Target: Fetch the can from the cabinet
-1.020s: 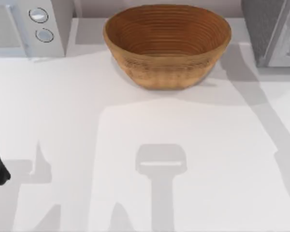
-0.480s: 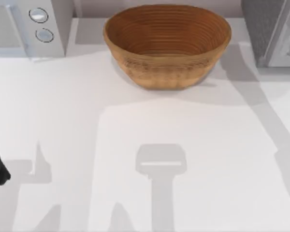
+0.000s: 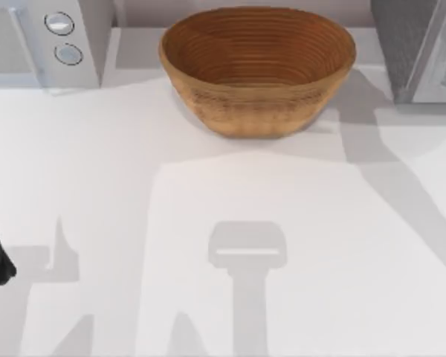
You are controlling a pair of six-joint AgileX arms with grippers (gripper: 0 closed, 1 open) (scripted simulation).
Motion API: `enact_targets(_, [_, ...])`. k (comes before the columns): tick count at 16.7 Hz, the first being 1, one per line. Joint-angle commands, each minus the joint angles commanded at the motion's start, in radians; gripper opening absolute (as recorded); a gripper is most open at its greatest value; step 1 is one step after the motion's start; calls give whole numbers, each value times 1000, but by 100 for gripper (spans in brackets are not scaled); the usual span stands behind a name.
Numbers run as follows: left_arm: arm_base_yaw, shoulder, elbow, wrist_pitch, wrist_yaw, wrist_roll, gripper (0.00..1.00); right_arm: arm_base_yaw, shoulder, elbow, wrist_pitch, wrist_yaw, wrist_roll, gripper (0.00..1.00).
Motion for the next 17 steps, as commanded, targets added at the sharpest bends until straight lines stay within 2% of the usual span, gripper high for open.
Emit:
enact_targets(3, [0, 0, 0, 0, 0, 0, 100, 73, -77, -13, -75, 70, -1, 0])
enact_targets(10, [0, 0, 0, 0, 0, 0, 100, 62, -106, -43, -64, 59, 2, 0])
enact_targets(13, [0, 0, 0, 0, 0, 0, 100, 18, -201, -170, -16, 11, 5, 0])
enact_targets(17, [0, 0, 0, 0, 0, 0, 100, -82, -410, -481, 79, -95, 6, 0])
